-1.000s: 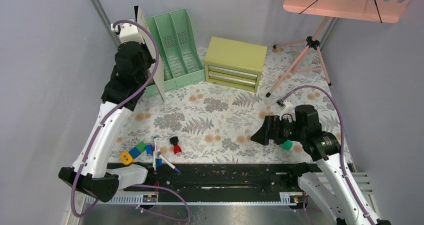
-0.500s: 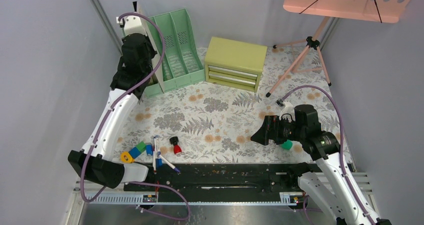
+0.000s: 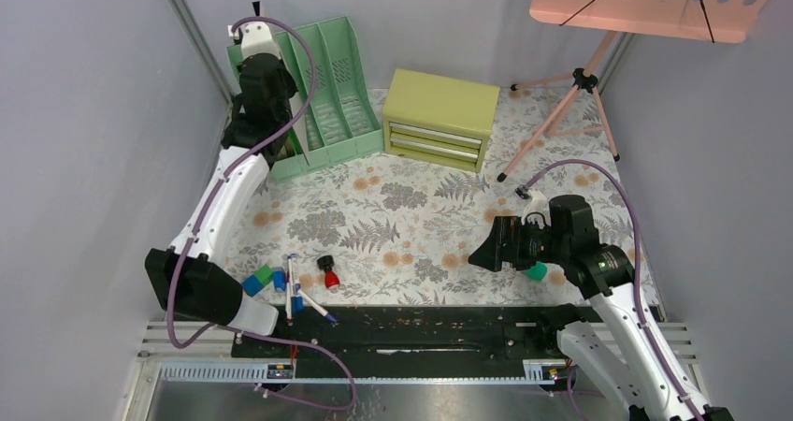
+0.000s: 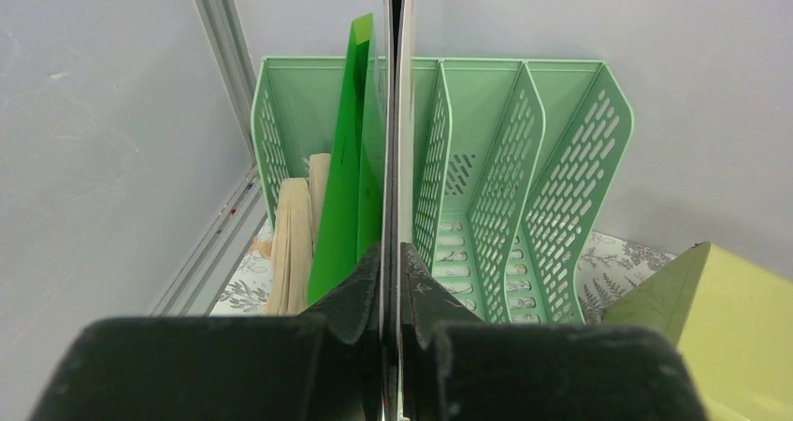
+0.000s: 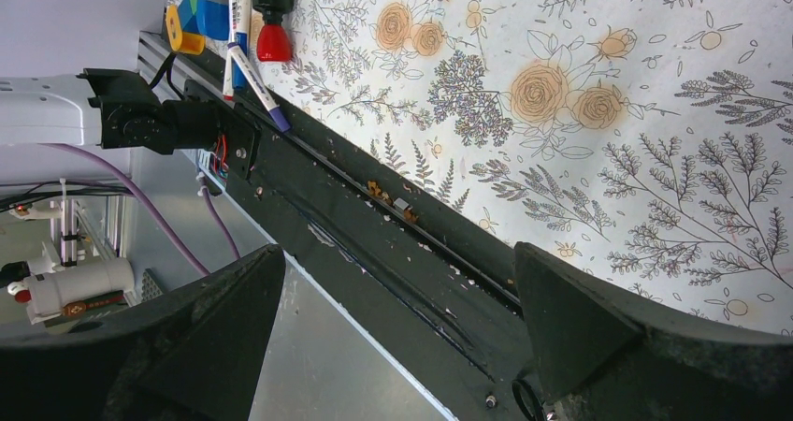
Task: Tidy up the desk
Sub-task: Place the folder in the storage box.
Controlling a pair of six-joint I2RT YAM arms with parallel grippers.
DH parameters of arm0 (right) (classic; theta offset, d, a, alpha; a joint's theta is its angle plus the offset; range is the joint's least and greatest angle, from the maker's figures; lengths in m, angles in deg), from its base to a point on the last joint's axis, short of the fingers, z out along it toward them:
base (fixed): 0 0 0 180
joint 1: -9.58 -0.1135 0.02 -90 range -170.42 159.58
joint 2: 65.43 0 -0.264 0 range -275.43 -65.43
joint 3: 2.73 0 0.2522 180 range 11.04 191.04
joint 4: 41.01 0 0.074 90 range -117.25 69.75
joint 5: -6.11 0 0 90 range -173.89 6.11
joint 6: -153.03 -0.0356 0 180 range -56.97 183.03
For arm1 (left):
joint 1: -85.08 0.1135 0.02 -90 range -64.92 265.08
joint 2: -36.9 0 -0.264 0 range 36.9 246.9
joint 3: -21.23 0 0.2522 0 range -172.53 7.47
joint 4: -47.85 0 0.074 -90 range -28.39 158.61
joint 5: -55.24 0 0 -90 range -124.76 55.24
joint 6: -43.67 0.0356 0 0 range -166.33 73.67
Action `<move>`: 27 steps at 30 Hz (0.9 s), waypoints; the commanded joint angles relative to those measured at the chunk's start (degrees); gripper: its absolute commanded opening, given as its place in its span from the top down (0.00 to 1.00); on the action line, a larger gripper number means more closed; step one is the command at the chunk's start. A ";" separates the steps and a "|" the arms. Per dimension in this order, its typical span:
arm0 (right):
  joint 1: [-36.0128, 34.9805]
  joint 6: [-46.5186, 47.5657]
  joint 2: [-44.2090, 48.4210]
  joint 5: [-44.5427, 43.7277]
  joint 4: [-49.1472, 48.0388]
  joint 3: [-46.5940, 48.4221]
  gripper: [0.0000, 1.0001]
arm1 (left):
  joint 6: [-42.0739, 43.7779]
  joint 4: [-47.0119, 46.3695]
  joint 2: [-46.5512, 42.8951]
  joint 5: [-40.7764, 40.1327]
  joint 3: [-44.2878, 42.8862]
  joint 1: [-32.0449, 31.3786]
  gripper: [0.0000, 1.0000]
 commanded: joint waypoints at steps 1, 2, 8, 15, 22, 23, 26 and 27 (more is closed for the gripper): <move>0.23 0.00 -0.42 0.10 -0.26 -0.20 0.00 | 1.03 -11.43 1.37 2.04 -4.44 0.95 1.00; 0.23 -0.02 -0.57 0.04 -0.26 -0.24 0.01 | 1.27 -11.57 2.06 2.21 -4.74 1.11 1.00; 0.22 -0.02 -1.02 0.20 -0.25 -0.25 0.01 | 1.66 -13.87 4.66 3.90 -5.42 2.58 1.00; 0.23 0.11 -2.43 0.30 -0.28 -0.10 0.01 | 2.36 -15.47 7.92 5.02 -6.47 3.86 1.00; 0.20 0.16 -2.54 0.47 -0.27 -0.12 0.01 | 3.34 -18.91 10.52 6.00 -7.31 4.56 1.00; 0.22 0.13 -2.54 0.46 -0.31 -0.23 0.00 | 3.64 -19.22 10.91 6.04 -7.66 4.64 1.00; 0.23 0.16 -2.67 0.32 -0.27 -0.16 0.01 | 3.87 -19.77 12.24 6.37 -8.68 4.91 1.00; 0.23 0.19 -2.76 0.38 -0.29 -0.17 0.01 | 3.88 -19.77 12.66 6.36 -8.86 5.07 1.00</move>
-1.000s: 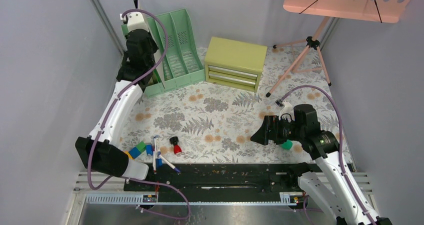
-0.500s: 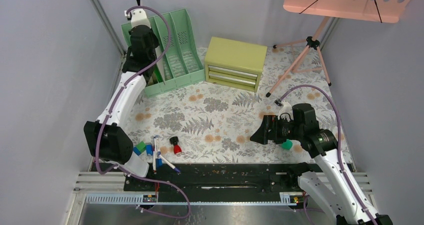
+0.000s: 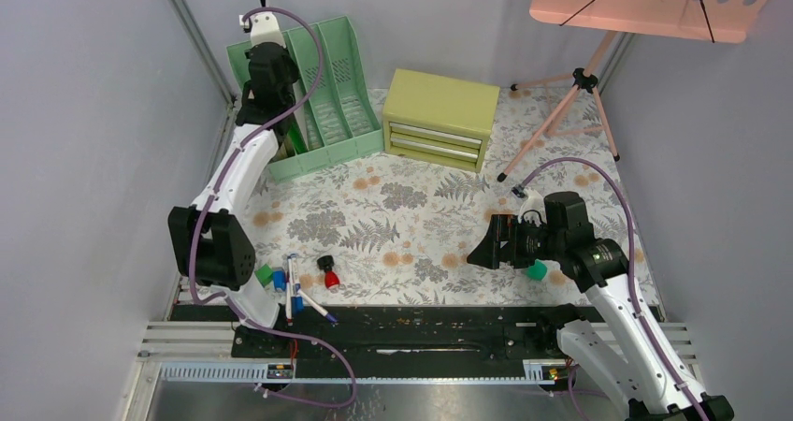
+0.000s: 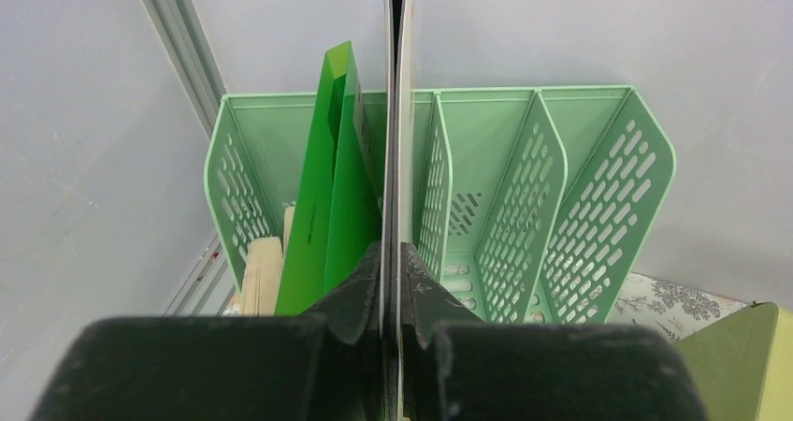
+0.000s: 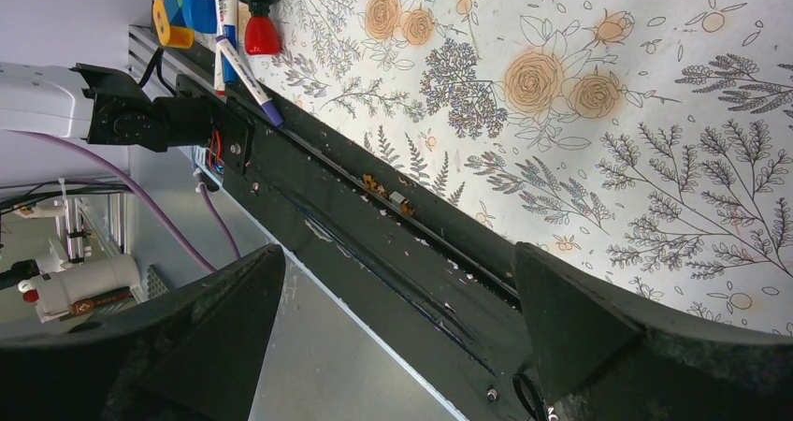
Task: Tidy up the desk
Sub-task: Place the folder in the storage box.
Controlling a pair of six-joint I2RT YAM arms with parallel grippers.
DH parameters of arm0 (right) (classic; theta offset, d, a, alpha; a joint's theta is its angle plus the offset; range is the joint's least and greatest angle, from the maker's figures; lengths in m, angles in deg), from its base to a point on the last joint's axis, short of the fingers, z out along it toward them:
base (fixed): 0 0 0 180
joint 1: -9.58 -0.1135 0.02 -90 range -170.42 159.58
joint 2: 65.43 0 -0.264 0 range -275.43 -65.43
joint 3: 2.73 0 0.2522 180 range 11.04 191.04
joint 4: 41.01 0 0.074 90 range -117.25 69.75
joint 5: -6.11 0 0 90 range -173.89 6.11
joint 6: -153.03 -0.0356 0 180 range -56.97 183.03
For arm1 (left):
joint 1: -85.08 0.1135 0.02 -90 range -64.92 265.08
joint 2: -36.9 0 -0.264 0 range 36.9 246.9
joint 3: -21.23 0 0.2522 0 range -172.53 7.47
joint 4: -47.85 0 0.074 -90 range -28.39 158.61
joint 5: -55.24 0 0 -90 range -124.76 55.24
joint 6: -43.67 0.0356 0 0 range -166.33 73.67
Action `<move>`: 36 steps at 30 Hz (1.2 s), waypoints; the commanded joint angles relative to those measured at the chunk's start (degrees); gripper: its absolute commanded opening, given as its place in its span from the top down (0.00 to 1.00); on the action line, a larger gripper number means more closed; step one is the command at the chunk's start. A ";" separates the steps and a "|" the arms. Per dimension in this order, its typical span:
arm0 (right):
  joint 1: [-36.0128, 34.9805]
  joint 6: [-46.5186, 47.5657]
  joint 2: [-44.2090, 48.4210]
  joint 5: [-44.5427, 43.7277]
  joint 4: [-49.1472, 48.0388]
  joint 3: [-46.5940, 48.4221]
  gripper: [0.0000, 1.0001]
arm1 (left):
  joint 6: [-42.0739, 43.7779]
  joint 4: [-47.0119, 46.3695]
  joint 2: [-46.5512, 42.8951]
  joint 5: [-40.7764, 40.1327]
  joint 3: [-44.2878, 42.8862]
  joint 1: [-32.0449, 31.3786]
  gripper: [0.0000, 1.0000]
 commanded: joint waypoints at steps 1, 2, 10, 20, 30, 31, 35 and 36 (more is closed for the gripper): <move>0.23 0.18 -0.13 0.29 -0.24 -0.06 0.01 | 1.02 -9.60 0.37 1.60 -4.75 0.97 1.00; 0.23 0.15 -0.18 0.32 -0.30 -0.01 0.01 | 1.20 -9.83 0.56 1.63 -4.54 0.98 1.00; 0.21 0.21 -0.43 0.07 -0.30 0.00 0.01 | 0.62 -12.92 0.78 0.96 0.54 2.16 1.00; 0.23 0.16 -0.10 0.06 -0.32 0.01 0.00 | 1.05 -18.30 -0.60 0.41 7.61 2.72 1.00; 0.18 0.11 -0.02 -0.07 -0.32 -0.08 0.00 | 1.24 -22.30 -2.77 0.90 8.96 2.78 1.00; 0.22 0.08 -0.05 -0.12 -0.28 -0.12 0.01 | 1.45 -22.56 -2.88 0.89 8.78 2.74 1.00; 0.27 0.11 -0.18 -0.16 -0.25 -0.11 0.01 | 2.07 -23.51 -3.43 0.95 8.49 2.73 1.00; 0.23 0.00 -0.16 -0.14 -0.31 -0.12 0.00 | 2.30 -23.92 -3.58 1.06 8.73 2.73 1.00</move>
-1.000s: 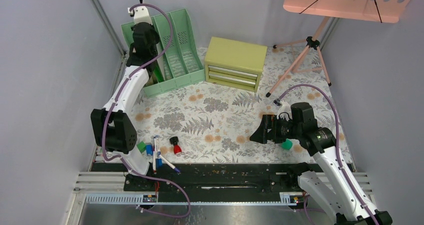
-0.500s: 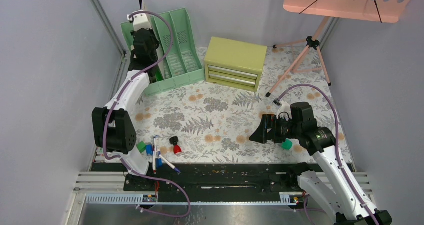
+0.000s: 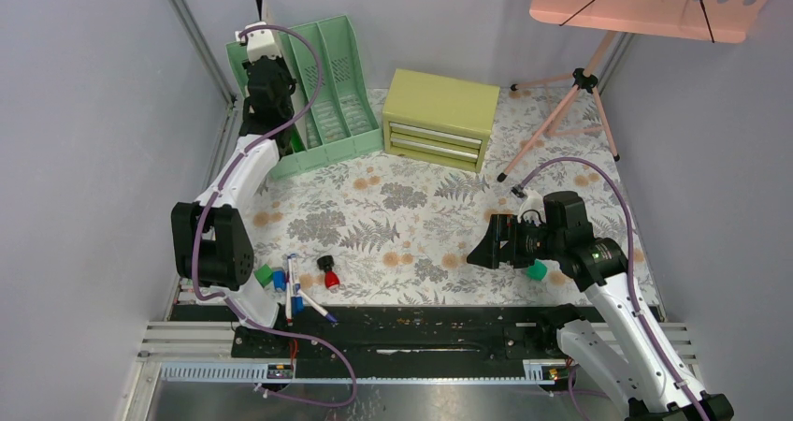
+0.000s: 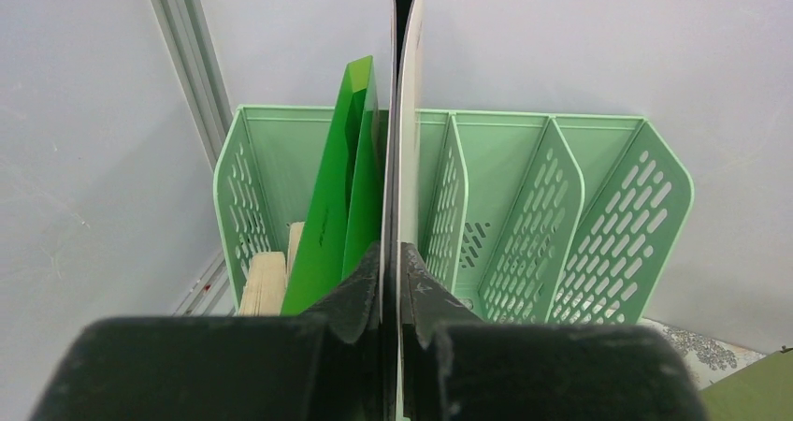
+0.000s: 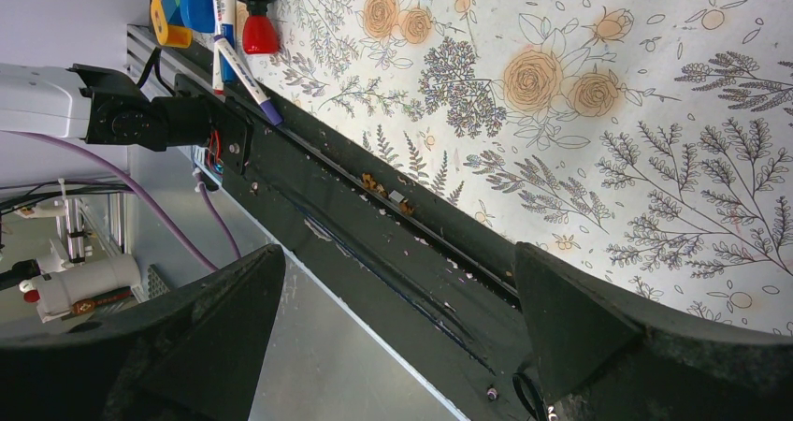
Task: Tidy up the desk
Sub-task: Place the folder in the storage box.
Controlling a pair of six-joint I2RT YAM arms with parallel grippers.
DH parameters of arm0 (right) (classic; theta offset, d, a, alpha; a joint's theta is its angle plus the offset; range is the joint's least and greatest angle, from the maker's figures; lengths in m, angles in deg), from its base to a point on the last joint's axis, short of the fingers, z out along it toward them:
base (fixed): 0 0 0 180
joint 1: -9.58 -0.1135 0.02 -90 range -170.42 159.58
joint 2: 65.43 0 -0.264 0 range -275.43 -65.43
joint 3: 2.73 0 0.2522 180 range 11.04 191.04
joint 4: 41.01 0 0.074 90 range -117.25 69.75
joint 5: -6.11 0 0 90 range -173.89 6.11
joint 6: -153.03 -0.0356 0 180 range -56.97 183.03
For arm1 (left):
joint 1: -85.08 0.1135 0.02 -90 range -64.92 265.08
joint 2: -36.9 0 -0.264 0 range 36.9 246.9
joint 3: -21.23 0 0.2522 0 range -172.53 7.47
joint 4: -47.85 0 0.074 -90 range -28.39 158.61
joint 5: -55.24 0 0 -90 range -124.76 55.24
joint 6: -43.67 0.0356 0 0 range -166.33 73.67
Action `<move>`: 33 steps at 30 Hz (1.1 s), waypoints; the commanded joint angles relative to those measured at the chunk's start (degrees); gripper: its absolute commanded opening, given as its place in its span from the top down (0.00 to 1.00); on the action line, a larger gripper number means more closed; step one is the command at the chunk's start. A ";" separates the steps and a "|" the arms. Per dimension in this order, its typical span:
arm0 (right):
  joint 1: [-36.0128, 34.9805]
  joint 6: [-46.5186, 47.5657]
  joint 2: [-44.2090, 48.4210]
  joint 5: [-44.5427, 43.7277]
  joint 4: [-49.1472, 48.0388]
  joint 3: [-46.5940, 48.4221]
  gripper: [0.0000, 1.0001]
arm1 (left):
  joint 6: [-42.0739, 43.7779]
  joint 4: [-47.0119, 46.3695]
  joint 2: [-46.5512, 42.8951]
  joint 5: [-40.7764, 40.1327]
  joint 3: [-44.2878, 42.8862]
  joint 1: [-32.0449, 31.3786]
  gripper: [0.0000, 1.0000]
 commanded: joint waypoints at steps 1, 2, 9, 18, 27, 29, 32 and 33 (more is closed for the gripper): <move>0.18 0.00 0.24 -0.12 -0.32 -0.12 0.01 | 1.48 -7.76 -4.19 0.33 -0.03 0.81 1.00; 0.21 0.02 0.23 -0.13 -0.26 -0.17 0.01 | 1.57 -8.42 -4.26 0.27 0.18 0.77 1.00; 0.23 -0.02 0.01 -0.22 -0.27 -0.21 0.01 | 1.72 -11.81 -4.88 2.13 0.78 0.76 1.00; 0.20 0.00 -0.37 -0.32 -0.27 -0.21 0.01 | 3.84 -13.90 -2.95 4.59 -1.99 0.77 1.00; 0.23 -0.09 -0.65 -0.45 -0.26 -0.12 0.00 | 5.33 -16.66 -0.94 8.16 -0.54 0.90 1.00; 0.22 -0.16 -0.36 -0.78 -0.30 -0.20 0.01 | 6.10 -18.15 -0.58 8.97 0.72 0.90 1.00; 0.20 -0.14 -0.22 -0.75 -0.32 -0.27 0.01 | 5.87 -19.67 0.04 8.88 3.20 1.07 1.00; 0.22 -0.18 -0.21 -0.65 -0.25 -0.28 0.01 | 5.73 -20.25 0.22 8.90 4.08 1.03 1.00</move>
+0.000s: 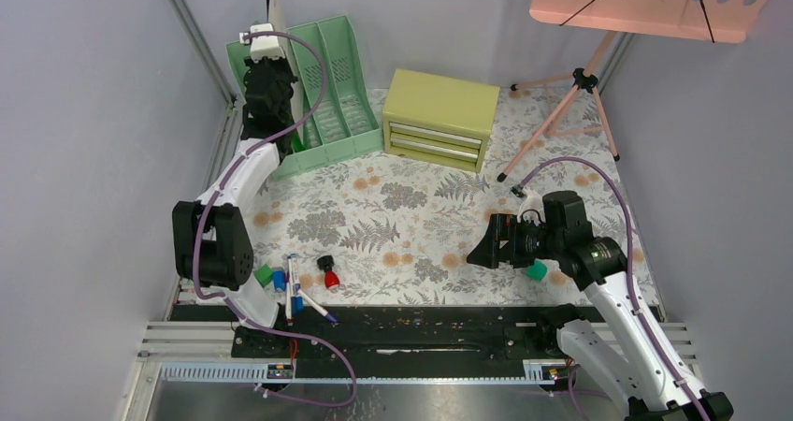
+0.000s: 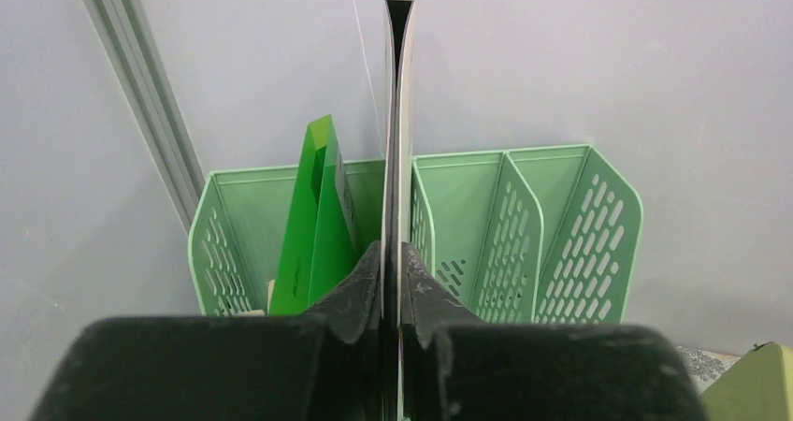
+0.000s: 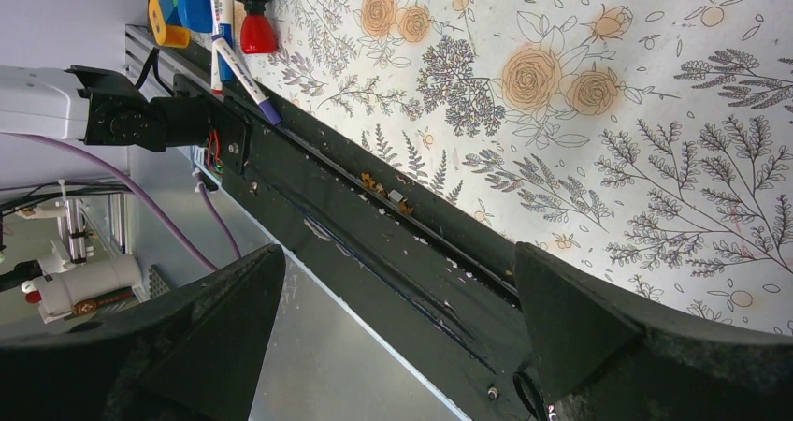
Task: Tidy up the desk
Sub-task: Place the folder in the storage box.
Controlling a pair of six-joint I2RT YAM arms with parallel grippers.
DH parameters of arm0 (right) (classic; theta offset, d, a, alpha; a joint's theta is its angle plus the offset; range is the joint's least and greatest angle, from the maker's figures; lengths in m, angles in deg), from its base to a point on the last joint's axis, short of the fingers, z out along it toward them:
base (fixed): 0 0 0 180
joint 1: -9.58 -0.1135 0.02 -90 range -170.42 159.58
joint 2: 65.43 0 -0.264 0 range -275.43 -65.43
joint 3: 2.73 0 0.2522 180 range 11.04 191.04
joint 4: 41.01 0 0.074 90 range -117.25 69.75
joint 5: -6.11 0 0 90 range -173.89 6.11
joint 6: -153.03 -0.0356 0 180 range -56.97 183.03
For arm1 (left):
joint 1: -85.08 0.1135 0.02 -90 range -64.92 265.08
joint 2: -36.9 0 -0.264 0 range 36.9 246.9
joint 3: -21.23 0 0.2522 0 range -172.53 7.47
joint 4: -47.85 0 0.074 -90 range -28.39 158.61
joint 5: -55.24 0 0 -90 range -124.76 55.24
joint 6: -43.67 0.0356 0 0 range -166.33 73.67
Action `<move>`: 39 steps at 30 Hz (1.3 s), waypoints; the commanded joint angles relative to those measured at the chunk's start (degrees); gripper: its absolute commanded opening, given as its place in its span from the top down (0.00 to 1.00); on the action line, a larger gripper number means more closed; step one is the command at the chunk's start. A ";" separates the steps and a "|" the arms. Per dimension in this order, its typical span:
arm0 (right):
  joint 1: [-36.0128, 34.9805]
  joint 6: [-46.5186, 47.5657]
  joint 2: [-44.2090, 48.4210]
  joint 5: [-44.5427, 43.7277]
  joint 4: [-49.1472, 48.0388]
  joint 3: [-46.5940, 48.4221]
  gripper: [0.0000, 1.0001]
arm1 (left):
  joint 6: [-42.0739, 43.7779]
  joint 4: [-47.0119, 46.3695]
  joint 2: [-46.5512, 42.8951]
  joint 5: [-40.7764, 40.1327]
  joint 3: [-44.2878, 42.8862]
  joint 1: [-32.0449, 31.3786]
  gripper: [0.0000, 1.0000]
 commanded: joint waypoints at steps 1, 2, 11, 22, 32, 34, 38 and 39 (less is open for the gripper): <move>0.23 -0.11 0.15 -0.42 -0.29 -0.27 0.01 | 0.55 -11.16 0.57 1.91 2.64 0.55 1.00; 0.25 -0.07 0.14 -0.30 -0.35 -0.30 0.00 | 0.42 -11.56 0.75 1.73 3.41 0.57 1.00; 0.18 -0.30 -0.03 0.17 -0.98 -0.50 0.01 | 0.41 -13.36 0.36 0.38 8.14 0.53 1.00; 0.23 -0.40 0.08 0.43 -1.01 -0.66 0.01 | 1.14 -17.72 0.38 4.41 7.25 0.51 1.00; 0.23 -0.22 -0.38 0.52 -1.09 -0.56 0.01 | 2.70 -23.51 3.04 1.92 3.02 0.57 1.00; 0.23 -0.16 -0.39 0.56 -0.98 -0.58 0.01 | 2.64 -24.42 4.36 1.01 2.11 0.57 1.00; 0.23 -0.20 -0.17 0.46 -0.82 -0.50 0.00 | 2.44 -25.54 6.37 -1.02 1.65 0.55 1.00; 0.23 -0.24 -0.06 0.40 -0.82 -0.58 0.00 | 2.56 -25.97 6.60 -1.23 1.92 0.57 1.00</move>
